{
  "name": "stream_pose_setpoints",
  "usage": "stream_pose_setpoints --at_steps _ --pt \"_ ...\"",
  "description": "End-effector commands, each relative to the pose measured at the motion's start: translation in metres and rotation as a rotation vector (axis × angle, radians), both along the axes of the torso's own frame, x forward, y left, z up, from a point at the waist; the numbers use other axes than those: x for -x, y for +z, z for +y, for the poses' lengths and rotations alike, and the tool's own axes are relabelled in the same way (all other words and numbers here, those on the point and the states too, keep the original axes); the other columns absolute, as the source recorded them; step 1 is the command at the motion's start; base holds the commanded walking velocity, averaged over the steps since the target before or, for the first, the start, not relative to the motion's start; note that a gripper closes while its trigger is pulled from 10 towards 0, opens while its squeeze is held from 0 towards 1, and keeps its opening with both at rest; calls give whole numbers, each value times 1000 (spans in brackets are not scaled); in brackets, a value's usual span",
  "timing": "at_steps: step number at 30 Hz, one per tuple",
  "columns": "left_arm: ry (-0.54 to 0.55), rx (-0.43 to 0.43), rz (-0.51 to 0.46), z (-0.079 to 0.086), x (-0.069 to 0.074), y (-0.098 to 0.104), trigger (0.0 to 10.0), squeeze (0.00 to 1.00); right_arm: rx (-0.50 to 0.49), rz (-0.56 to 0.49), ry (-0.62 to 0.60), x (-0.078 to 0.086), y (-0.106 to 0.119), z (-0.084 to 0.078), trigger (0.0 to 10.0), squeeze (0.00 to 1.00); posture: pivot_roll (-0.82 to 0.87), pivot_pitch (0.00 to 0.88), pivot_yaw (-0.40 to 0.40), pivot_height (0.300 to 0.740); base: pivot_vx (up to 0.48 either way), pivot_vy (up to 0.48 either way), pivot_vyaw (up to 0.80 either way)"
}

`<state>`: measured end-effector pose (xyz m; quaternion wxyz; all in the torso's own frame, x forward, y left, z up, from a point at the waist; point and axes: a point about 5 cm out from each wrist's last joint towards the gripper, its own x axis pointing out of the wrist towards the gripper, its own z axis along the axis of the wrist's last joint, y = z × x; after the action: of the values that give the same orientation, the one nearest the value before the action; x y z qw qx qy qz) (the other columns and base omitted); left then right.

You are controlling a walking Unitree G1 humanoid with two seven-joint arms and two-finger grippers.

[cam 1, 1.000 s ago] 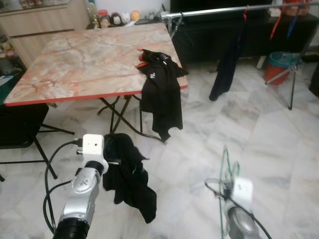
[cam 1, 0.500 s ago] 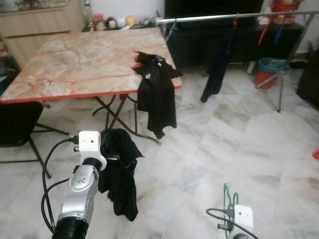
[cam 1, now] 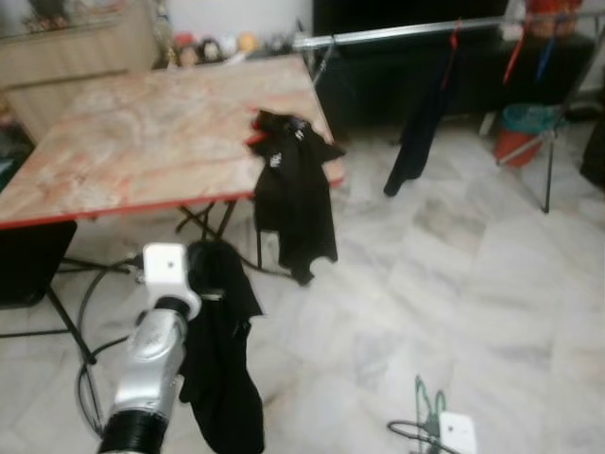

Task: Hang hanger

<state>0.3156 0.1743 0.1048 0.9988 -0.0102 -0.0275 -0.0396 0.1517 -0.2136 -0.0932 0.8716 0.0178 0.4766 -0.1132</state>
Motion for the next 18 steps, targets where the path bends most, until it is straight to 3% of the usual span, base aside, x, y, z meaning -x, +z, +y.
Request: stream_pose_setpoints --at_steps 1,11,18 --pt "42 -20 -45 15 -1 10 10000 0 -19 -9 22 -4 0 10 10000 0 43 0 51 740 420 0 0" --pt "55 -20 -83 16 -3 20 10000 0 -13 2 -3 0 -1 2 10000 0 48 0 45 740 422 0 0" --pt "49 -4 -166 14 -4 44 10000 0 -9 3 -16 1 0 -1 10000 0 52 0 42 740 76 0 0"
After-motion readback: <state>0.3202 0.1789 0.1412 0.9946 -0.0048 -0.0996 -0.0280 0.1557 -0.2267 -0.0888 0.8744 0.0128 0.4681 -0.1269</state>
